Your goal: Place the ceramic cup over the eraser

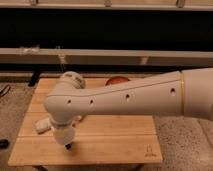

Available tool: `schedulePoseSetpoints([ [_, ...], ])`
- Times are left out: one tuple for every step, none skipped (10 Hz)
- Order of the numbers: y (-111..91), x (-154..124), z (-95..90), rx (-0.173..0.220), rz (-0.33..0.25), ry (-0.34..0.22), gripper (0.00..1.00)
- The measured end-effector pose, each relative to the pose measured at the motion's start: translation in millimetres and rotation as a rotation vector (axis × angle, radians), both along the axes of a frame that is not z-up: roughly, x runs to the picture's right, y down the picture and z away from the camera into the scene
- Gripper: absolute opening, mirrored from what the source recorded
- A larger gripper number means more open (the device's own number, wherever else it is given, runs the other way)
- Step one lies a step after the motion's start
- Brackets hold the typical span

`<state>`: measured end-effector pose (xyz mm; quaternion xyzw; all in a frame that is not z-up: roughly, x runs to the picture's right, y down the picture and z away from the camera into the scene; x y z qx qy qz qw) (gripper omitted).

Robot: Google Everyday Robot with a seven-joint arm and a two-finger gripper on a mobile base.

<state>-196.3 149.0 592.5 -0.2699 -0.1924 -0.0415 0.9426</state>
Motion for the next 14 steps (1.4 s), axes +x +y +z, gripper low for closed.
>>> schedulePoseSetpoints([
  [-0.5, -1.5, 3.2, -0.004, -0.001, 0.006, 0.0],
  [-0.3, -2.8, 8.1, -0.009, -0.004, 0.014, 0.0],
  [1.0, -4.6, 13.1, -0.015, -0.008, 0.022, 0.0],
  [2.1, -6.1, 17.6, -0.017, -0.011, 0.025, 0.0],
  [4.3, -7.3, 22.4, -0.019, -0.014, 0.029, 0.0],
  [6.8, -9.7, 27.4, -0.02, -0.015, 0.028, 0.0],
  [8.4, -12.6, 30.8, -0.018, -0.013, 0.025, 0.0],
  [9.6, -16.3, 35.2, -0.01, -0.009, 0.017, 0.03],
  [11.5, -19.0, 38.8, 0.0, -0.006, 0.01, 0.11],
  [15.0, -21.0, 42.3, 0.014, -0.009, 0.004, 0.22],
  [19.7, -21.6, 47.2, 0.035, -0.018, 0.002, 0.33],
  [23.7, -21.4, 51.5, 0.052, -0.029, 0.006, 0.42],
  [29.2, -20.8, 57.9, 0.074, -0.039, 0.016, 0.54],
  [33.0, -20.7, 62.2, 0.085, -0.043, 0.023, 0.62],
])
